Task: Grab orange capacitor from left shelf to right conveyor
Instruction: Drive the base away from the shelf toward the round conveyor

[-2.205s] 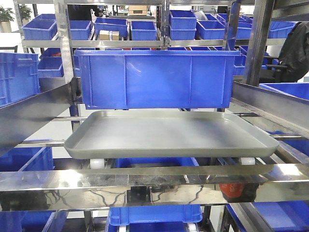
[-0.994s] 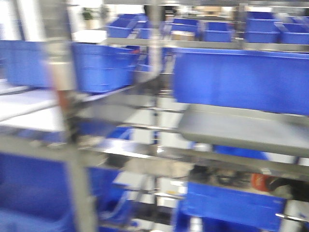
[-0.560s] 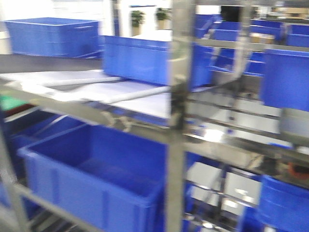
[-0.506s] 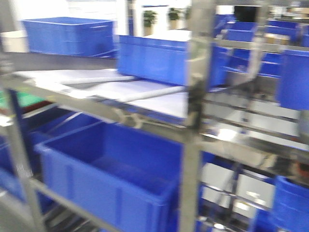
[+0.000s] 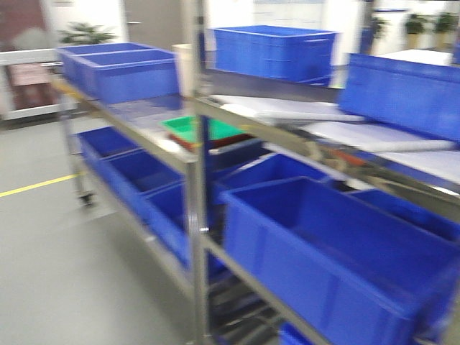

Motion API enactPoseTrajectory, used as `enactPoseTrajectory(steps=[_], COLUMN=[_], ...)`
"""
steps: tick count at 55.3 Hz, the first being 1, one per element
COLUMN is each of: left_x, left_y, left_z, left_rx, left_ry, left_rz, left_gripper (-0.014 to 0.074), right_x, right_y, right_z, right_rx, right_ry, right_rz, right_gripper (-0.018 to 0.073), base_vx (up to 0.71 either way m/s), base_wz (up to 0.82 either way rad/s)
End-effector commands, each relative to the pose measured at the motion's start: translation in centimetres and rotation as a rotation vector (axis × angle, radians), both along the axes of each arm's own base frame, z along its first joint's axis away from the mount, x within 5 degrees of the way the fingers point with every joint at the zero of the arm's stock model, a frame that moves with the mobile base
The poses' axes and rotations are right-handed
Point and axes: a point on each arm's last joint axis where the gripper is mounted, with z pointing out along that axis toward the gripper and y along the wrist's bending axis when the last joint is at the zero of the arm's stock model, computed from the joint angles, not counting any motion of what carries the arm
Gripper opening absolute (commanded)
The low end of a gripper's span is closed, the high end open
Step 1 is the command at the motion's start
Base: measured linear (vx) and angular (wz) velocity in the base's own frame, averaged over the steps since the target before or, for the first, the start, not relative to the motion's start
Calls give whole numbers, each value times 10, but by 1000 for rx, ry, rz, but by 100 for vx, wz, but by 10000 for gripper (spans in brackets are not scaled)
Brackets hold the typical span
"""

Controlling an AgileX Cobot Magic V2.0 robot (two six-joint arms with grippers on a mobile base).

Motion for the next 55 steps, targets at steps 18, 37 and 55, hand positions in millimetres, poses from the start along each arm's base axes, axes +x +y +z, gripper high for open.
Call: enactPoseTrajectory(steps=[18, 37, 55], left_x=[0, 0, 0], left_y=[0, 0, 0], left_z=[-3, -3, -3], left_rx=[-1, -1, -1], left_ry=[-60, -60, -60], left_rz=[0, 0, 0], left_gripper=[-6, -6, -6], right_x=[2, 3, 3], right_y=[0, 0, 0], right_z=[16, 16, 16], right_rx=[45, 46, 46], right_ry=[-92, -93, -93], right_rz=[-16, -17, -16], right_gripper=[317, 317, 317], base_vx=[-3, 4, 10], base_wz=[71, 51, 45])
